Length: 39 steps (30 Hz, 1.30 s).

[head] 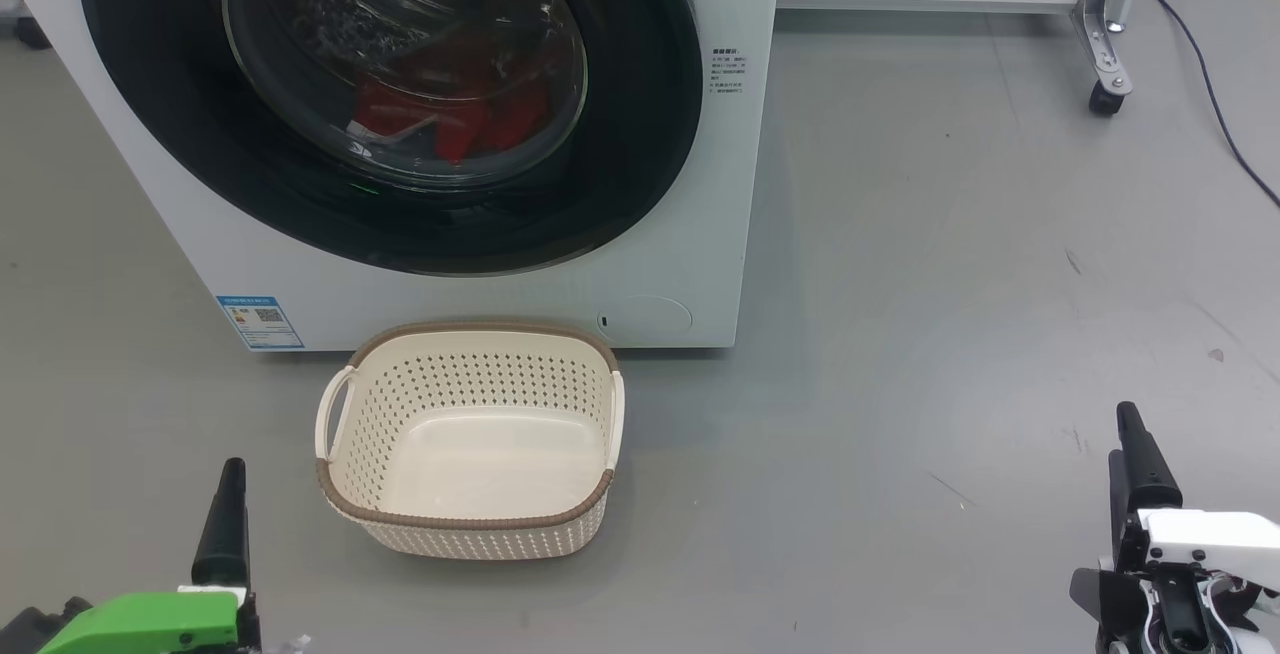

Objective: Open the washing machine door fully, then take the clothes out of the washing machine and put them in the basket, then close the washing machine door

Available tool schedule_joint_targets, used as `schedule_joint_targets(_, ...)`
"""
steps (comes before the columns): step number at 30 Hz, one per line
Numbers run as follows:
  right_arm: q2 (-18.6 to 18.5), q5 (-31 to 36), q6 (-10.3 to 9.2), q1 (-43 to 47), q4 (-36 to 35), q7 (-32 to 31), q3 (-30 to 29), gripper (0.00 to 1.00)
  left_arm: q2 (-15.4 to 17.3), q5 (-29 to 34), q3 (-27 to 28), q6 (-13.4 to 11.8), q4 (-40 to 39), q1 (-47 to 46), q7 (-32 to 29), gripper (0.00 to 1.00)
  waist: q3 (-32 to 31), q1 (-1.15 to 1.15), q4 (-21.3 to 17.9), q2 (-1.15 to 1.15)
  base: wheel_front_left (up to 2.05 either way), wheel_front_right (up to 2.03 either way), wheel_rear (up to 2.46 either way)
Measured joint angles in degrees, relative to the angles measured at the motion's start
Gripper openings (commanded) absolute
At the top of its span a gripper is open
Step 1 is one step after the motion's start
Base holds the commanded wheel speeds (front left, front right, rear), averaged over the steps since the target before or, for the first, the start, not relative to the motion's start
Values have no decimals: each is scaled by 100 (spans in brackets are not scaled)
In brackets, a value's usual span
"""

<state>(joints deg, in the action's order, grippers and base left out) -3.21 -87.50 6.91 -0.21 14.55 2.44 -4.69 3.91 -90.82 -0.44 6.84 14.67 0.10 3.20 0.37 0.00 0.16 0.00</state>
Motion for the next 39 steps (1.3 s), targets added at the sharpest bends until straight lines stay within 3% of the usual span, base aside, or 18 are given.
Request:
schedule_joint_targets(14, 21, 500, 1, -63, -324, 236, -52, 100, -46, 434, 63, 0, -315, -75, 208, 100, -17, 0, 10, 0, 0, 0, 0)
schedule_joint_targets(27, 43, 1421, -10, -164, -730, 431, 12, 100, -80, 1279, 69, 1, -649, -126, 402, 100, -14, 0, 30, 0, 0, 0, 0)
schedule_joint_targets(39, 51, 2164, -168, -166, -1047, 639, 66, 100, -101, 2329, 27, 2, -893, -127, 597, 100, 3, 0, 40, 0, 0, 0, 0)
